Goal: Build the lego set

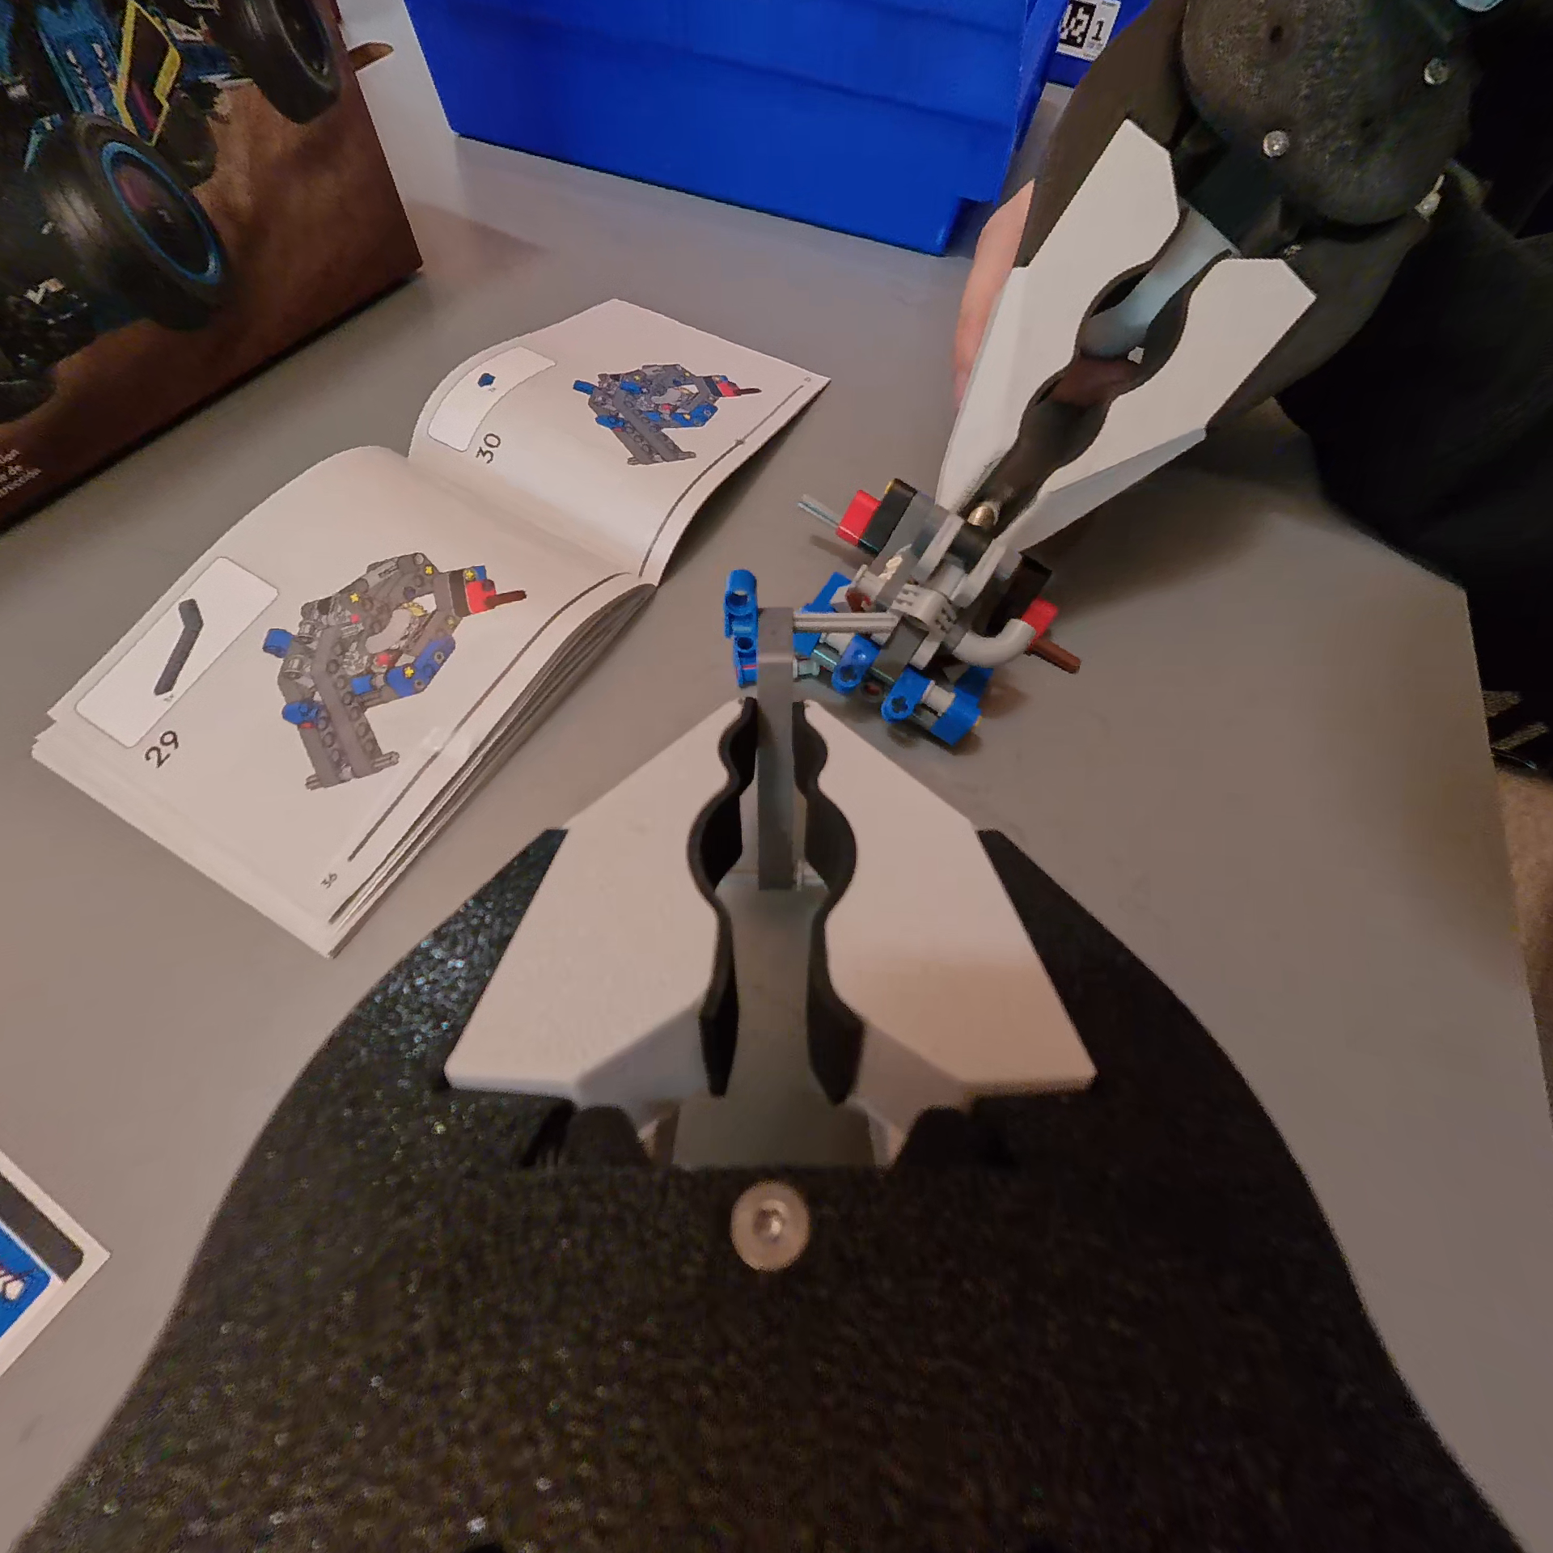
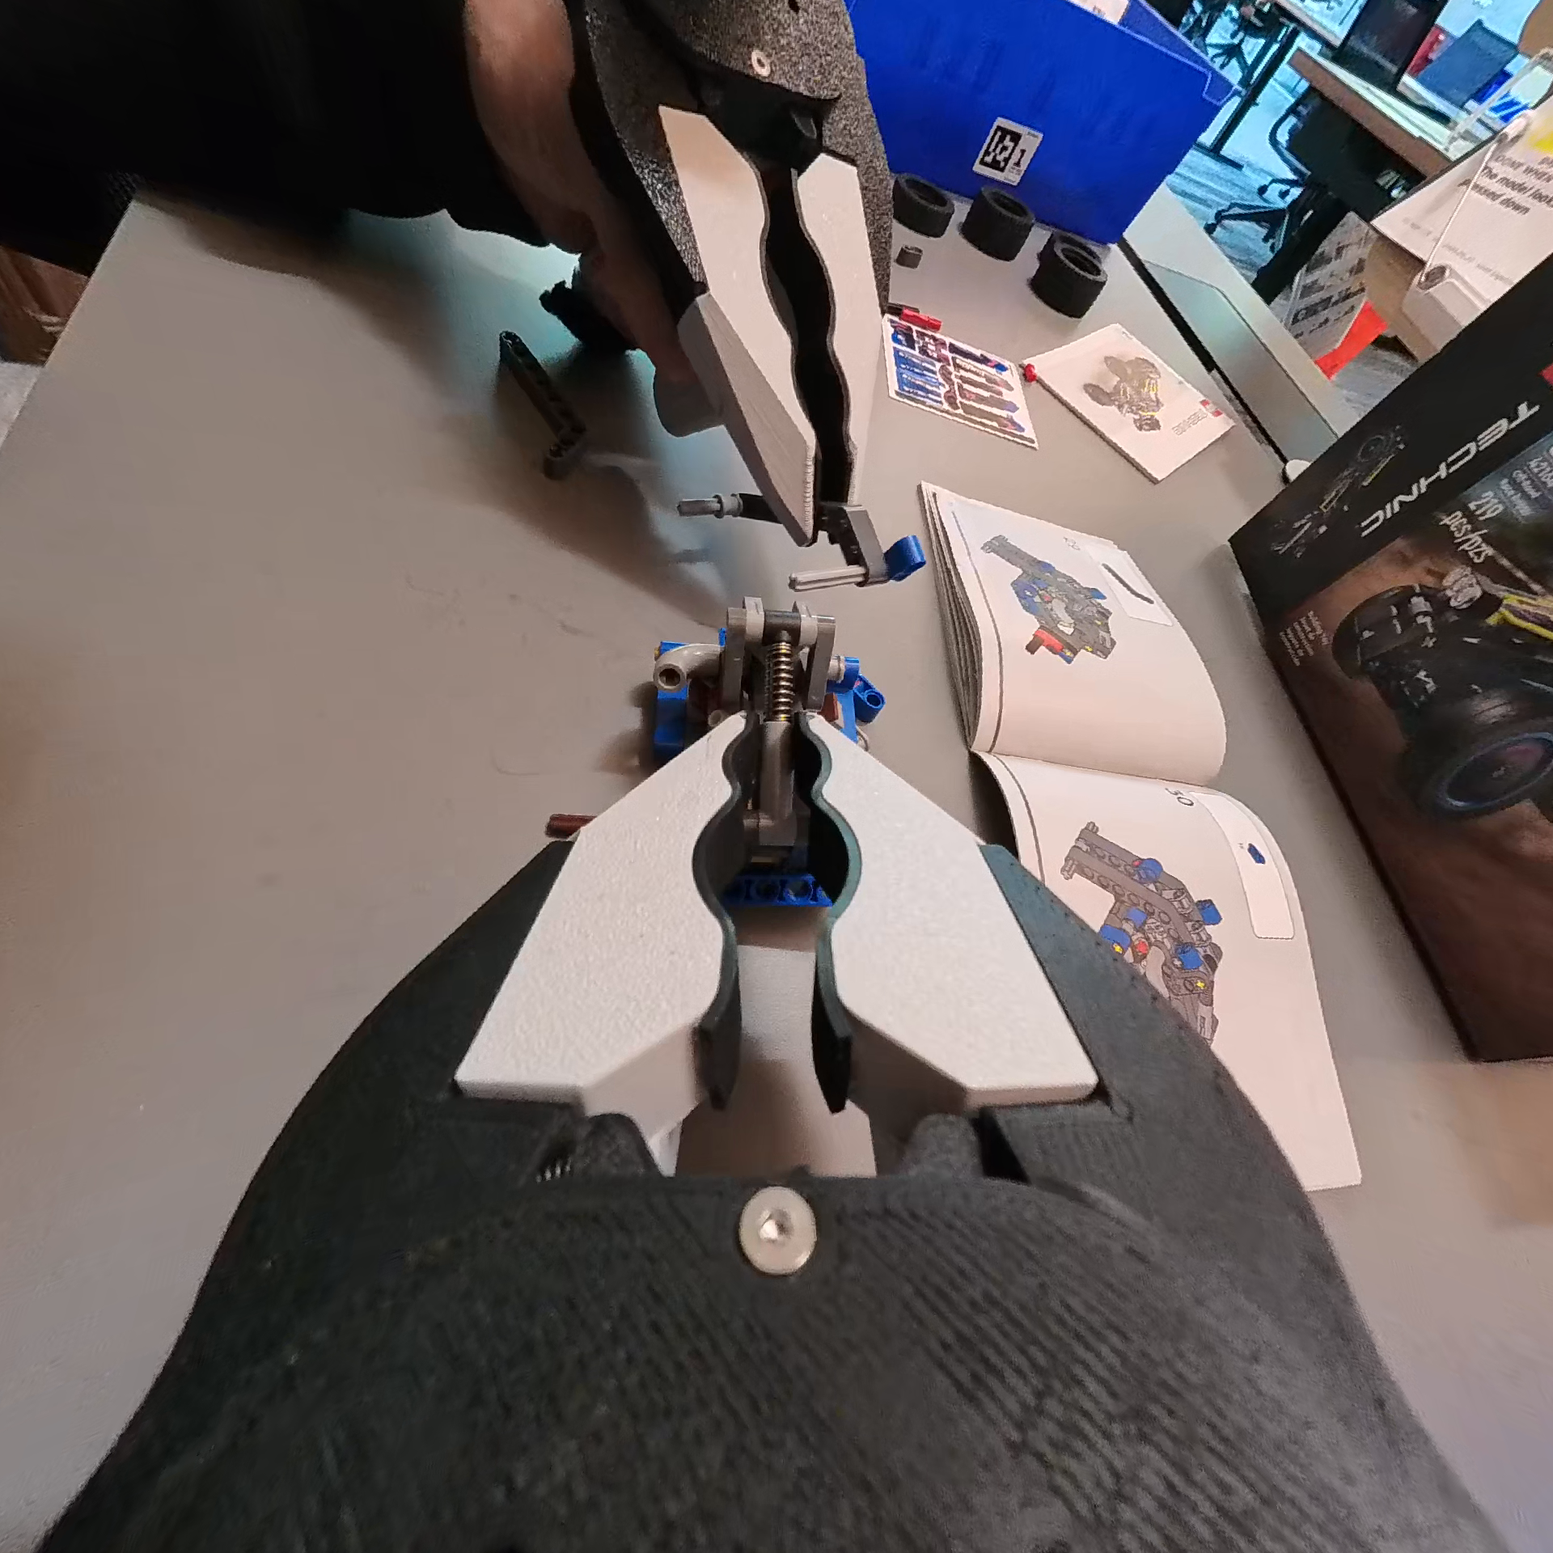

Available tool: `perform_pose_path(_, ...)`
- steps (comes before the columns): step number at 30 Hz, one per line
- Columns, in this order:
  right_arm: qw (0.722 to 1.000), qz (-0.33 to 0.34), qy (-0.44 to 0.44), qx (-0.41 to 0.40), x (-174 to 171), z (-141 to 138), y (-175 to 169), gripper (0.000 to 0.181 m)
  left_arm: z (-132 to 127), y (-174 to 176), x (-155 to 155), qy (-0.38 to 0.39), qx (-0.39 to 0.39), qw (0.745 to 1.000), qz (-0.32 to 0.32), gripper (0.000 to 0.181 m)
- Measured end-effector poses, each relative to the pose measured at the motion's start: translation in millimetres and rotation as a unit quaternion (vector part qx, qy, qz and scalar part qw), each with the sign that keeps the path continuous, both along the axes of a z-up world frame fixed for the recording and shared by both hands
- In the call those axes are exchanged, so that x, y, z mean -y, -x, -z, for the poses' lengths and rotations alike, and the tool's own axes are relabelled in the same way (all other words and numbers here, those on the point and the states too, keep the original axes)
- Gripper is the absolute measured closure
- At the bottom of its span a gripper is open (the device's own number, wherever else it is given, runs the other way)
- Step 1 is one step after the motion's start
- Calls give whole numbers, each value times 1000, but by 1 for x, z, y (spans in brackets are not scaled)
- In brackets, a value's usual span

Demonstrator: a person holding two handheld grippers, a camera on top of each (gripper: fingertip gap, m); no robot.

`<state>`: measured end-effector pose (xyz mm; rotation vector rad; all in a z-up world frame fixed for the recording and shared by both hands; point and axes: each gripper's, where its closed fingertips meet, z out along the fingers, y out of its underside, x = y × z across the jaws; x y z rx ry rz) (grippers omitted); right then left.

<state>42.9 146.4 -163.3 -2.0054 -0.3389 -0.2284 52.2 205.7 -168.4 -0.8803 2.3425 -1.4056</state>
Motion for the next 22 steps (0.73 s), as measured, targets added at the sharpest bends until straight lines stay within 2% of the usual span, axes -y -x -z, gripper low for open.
perform_pose_path(22, 1000, -11, 15, 4, 1, 5, 3, 168, -1, 0, 0, 6, -1, 1000, 3, 176)
